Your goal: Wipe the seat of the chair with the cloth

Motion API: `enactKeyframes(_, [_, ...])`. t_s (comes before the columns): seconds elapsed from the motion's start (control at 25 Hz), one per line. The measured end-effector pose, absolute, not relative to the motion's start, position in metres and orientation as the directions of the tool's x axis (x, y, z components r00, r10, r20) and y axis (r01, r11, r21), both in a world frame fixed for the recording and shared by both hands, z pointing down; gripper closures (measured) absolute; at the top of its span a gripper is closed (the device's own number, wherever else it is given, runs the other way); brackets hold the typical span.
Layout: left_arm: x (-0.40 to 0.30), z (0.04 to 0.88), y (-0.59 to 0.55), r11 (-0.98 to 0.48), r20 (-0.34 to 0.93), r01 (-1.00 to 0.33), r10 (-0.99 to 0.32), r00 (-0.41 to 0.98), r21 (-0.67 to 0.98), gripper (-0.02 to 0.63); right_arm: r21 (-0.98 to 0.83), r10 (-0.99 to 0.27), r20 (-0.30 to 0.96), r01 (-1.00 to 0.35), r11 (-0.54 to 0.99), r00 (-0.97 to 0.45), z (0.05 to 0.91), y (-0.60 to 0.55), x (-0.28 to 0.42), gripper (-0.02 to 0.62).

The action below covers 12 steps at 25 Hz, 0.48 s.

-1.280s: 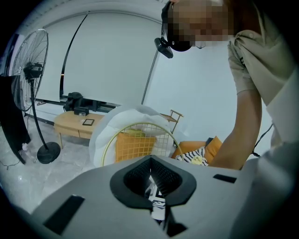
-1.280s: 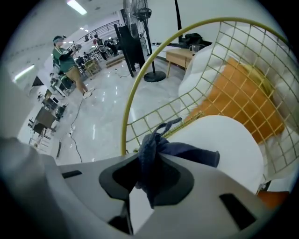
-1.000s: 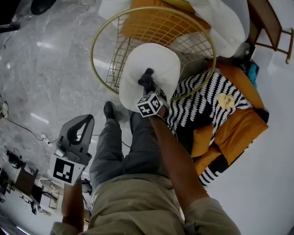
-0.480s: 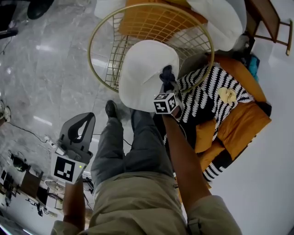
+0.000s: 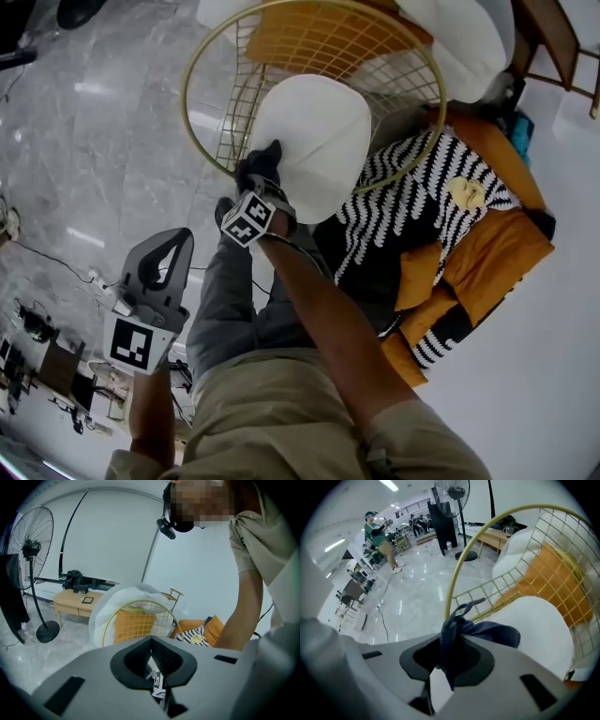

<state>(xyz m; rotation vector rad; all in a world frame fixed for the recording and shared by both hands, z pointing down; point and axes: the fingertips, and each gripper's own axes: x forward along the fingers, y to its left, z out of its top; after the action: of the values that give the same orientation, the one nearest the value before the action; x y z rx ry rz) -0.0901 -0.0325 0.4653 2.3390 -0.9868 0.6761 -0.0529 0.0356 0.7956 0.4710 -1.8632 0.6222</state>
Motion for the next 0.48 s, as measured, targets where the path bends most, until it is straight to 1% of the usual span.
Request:
enactKeyframes(0.12, [-0.093,0.465,-0.032,-0.602,0.614,-0.757,-0.504,0.608,0.255,0.591,-0.191,-0.041,0.933,-0.589,0.785,-0.357,0.793,0.031,-0.056,0.517])
enactKeyframes(0.24, [-0.092,0.465,-0.032,-0.607,0.613,-0.753,-0.5,0.612,0.256,0.591,-0.151,-0.053,0.951,-0.607,0.781,-0.304,0.798,0.03,-0.023,0.517])
enactKeyframes(0.36, [-0.09,0.463,-0.035,-0.61,0.605,-0.749,-0.501,0.618,0.259,0.591,-0.063,-0.087,0.976,-0.646,0.76,-0.198,0.805,0.028,0.046,0.518])
enactKeyframes(0.48, [-0.088,0.46,-0.038,-0.616,0.602,-0.745,-0.5,0.622,0.257,0.591,0.049,-0.15,0.985,-0.715,0.697,-0.079,0.799,0.021,0.129,0.518])
